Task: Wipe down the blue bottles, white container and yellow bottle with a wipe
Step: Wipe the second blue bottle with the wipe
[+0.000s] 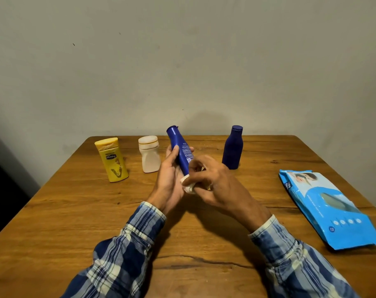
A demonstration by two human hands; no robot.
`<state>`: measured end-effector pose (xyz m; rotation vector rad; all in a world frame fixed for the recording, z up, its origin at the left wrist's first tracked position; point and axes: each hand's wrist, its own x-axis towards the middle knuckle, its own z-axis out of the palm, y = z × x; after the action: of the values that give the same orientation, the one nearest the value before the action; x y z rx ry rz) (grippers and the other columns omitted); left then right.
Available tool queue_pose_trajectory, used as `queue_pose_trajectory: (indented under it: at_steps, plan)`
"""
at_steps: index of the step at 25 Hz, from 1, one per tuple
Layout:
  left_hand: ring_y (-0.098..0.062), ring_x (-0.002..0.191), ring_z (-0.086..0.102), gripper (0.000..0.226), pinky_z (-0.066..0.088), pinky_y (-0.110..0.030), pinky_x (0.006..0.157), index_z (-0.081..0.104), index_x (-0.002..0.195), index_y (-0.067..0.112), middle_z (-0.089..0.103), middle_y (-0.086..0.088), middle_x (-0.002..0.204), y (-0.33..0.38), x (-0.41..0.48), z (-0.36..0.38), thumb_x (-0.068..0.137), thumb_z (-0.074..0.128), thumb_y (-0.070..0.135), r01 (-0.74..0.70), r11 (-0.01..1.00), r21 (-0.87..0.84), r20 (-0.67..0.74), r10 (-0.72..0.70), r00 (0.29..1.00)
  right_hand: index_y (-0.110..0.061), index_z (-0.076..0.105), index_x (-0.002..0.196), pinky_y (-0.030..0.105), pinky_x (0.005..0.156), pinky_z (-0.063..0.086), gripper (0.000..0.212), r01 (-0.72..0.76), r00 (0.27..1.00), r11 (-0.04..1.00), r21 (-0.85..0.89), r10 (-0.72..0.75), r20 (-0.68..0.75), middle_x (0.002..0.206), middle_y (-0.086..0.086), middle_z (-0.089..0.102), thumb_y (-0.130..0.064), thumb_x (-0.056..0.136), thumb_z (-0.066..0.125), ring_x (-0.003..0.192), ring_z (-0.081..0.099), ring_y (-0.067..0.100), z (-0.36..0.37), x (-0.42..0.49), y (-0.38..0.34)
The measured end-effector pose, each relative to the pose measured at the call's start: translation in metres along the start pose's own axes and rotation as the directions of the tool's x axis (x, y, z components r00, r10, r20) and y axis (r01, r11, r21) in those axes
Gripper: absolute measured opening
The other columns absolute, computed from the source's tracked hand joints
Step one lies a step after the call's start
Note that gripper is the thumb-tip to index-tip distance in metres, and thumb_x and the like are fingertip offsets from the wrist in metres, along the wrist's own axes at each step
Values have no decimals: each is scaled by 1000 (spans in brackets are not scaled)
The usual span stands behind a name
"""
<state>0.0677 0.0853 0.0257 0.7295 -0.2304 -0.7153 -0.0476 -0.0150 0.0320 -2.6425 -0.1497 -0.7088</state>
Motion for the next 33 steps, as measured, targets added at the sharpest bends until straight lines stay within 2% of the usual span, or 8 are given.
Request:
queue_pose_trajectory:
  at_steps: [3,7,12,14,21,25,28,33]
  plan:
    - [-28,100,64,58,47,-53,110,45,149,12,63,-16,113,2,6,-3,94,61,22,-49,996,-70,-50,46,998,-14,77,98,27,86,58,17,-127,970,991,40,132,-202,114,3,60,-7,83,77,106,57,11,-5,1,15]
    - [-31,111,65,71,56,-51,98,43,150,10,60,-17,124,9,7,-2,84,69,17,-110,992,-63,-68,106,992,-11,75,91,22,75,58,17,-320,770,840,439,500,-397,98,-3,64,3,83,74,91,64,8,-4,3,19]
    - [-33,119,67,80,57,-53,96,42,146,12,60,-17,131,1,3,3,74,77,13,-203,975,87,-120,212,970,0,61,101,30,63,59,21,-274,630,223,935,777,-1,98,9,68,16,88,56,74,73,12,3,5,4]
    - [-30,114,69,77,58,-52,95,43,143,13,62,-16,128,1,2,2,74,78,13,-238,964,117,-141,253,957,-3,59,103,33,61,60,25,-238,660,144,961,750,51,103,9,68,17,90,53,75,74,15,7,4,-4]
    - [-21,115,68,81,60,-44,93,45,140,16,62,-8,128,0,0,0,71,88,18,-325,863,388,-172,414,894,-1,63,97,24,65,57,19,-230,713,344,910,696,-83,104,11,68,14,86,63,84,71,15,-1,5,8]
    - [-17,101,73,74,60,-31,88,47,130,13,70,-5,117,-3,-1,-3,70,91,16,-398,699,595,-90,549,831,-7,70,95,31,79,59,18,-140,833,656,742,484,-270,101,5,71,8,86,69,96,69,19,-4,7,7]
    - [-21,98,75,67,62,-30,78,47,128,19,70,-9,120,-13,-3,2,72,84,29,-391,685,615,21,482,876,-8,73,97,33,87,57,18,-93,855,815,572,360,-374,103,2,68,6,86,70,101,66,19,5,7,1]
    - [-20,105,72,41,60,-30,80,41,133,27,65,-15,131,-16,-1,4,99,60,14,-363,733,575,191,312,931,-8,74,103,24,84,58,19,-133,784,878,460,377,-493,106,-1,64,4,89,68,102,64,12,1,5,7]
